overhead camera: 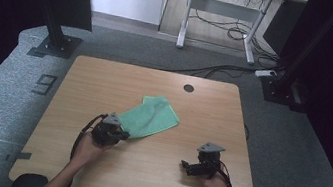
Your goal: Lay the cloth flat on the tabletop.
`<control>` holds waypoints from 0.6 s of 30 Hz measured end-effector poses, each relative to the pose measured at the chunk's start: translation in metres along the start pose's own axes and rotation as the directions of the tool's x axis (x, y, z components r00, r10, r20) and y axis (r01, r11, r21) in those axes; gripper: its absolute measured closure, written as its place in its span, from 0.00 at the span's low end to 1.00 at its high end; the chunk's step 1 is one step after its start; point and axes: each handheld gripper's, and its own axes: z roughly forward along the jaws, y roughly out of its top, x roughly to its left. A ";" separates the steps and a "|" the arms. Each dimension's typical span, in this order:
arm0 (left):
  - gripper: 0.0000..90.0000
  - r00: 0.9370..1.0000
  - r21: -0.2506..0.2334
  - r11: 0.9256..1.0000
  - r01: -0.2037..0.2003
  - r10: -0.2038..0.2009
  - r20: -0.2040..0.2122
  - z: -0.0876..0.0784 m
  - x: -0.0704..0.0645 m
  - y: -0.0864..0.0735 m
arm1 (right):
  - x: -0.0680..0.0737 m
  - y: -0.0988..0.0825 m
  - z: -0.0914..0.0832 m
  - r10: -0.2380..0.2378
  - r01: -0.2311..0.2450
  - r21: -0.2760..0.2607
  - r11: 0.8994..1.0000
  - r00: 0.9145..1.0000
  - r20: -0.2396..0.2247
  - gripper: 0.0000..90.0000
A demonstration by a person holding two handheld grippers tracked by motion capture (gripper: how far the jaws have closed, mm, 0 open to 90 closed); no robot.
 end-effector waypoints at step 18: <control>0.96 0.970 0.029 0.989 0.144 -0.135 -0.204 0.017 0.077 0.015 | 0.001 0.000 0.000 0.006 -0.006 0.001 1.000 1.000 0.003 0.00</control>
